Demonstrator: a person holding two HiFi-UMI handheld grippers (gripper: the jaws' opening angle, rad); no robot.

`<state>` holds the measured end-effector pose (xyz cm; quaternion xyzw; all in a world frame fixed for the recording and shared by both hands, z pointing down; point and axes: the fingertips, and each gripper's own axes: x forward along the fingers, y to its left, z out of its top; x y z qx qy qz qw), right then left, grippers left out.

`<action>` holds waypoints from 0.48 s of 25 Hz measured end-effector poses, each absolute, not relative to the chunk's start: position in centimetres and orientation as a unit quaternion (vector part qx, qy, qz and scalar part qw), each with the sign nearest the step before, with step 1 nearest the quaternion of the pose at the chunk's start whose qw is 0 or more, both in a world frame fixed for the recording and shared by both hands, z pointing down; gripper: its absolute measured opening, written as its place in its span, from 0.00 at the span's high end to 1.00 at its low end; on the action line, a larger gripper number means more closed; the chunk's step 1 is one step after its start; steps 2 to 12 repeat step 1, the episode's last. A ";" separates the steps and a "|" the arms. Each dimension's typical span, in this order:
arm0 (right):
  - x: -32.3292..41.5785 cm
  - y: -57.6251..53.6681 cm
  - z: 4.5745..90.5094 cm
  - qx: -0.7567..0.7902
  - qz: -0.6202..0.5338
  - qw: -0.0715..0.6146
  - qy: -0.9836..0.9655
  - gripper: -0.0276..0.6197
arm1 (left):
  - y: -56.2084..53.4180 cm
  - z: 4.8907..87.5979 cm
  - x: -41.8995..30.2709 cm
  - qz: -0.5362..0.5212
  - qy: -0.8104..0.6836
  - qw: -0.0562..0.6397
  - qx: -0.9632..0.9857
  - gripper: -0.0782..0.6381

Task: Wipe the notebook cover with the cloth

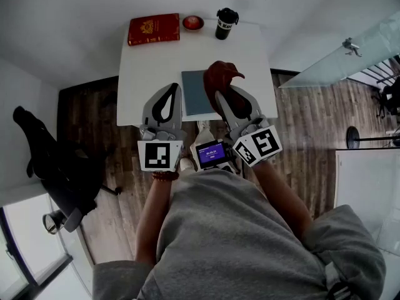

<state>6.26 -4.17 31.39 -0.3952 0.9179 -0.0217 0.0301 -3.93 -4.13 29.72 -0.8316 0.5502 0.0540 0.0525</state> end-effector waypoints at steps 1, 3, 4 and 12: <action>6.3 -4.1 31.4 -0.395 -0.022 0.030 0.918 0.84 | -4.0 29.7 -3.9 0.053 0.550 0.054 -0.832 0.89; 6.3 -4.1 31.4 -0.395 -0.022 0.030 0.918 0.84 | -4.0 29.7 -3.9 0.053 0.550 0.054 -0.832 0.89; 6.3 -4.1 31.4 -0.395 -0.022 0.030 0.918 0.84 | -4.0 29.7 -3.9 0.053 0.550 0.054 -0.832 0.89; 6.3 -4.1 31.4 -0.395 -0.022 0.030 0.918 0.84 | -4.0 29.7 -3.9 0.053 0.550 0.054 -0.832 0.89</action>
